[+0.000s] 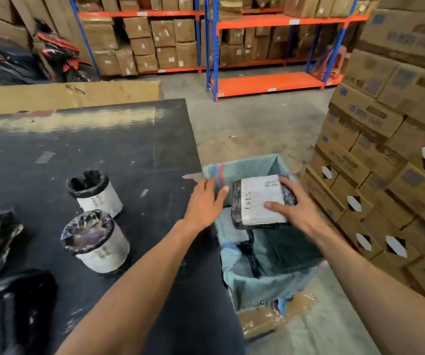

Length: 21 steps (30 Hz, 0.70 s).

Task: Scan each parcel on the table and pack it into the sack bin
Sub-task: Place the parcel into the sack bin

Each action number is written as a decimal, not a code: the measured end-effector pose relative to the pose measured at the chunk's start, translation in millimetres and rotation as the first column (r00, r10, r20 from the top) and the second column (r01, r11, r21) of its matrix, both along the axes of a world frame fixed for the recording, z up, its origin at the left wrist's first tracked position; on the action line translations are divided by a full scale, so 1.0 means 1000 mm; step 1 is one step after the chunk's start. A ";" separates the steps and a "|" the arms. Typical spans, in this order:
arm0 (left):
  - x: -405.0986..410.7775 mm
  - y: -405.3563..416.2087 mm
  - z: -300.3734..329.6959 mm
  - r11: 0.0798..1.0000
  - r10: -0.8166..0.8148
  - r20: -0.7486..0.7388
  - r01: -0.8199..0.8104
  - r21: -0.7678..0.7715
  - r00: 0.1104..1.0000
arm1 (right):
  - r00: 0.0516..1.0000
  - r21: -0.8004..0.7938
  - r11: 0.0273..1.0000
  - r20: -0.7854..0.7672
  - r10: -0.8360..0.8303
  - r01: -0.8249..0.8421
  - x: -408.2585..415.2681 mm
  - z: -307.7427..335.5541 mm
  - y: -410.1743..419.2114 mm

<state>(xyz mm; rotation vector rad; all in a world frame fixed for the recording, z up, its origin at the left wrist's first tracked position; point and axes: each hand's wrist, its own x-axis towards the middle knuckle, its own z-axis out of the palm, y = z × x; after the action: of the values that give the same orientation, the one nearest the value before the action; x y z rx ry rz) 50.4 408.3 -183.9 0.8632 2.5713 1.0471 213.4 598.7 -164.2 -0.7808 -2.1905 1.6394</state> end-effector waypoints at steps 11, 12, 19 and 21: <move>0.012 0.028 -0.058 0.964 0.006 -0.115 -0.036 -0.265 0.993 | 0.665 -0.198 0.890 0.603 0.440 -0.410 -0.025 -0.119 0.027; 0.011 0.028 -0.060 0.957 -0.002 -0.136 -0.038 -0.286 0.991 | 0.633 -0.222 0.874 0.616 0.469 -0.431 -0.030 -0.124 0.024; 0.011 0.029 -0.067 0.937 -0.026 -0.205 -0.048 -0.346 0.978 | 0.627 -0.431 0.839 0.563 0.538 -0.332 -0.051 -0.169 0.010; 0.008 0.029 -0.069 0.934 -0.024 -0.219 -0.056 -0.352 0.975 | 0.632 -0.424 0.845 0.567 0.529 -0.327 -0.046 -0.183 0.005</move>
<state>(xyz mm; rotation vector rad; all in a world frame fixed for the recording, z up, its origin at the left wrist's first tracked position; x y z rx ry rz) 58.7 437.6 -252.6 0.9015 2.8279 0.4786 167.0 603.7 -347.7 -1.1285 -2.8527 2.2110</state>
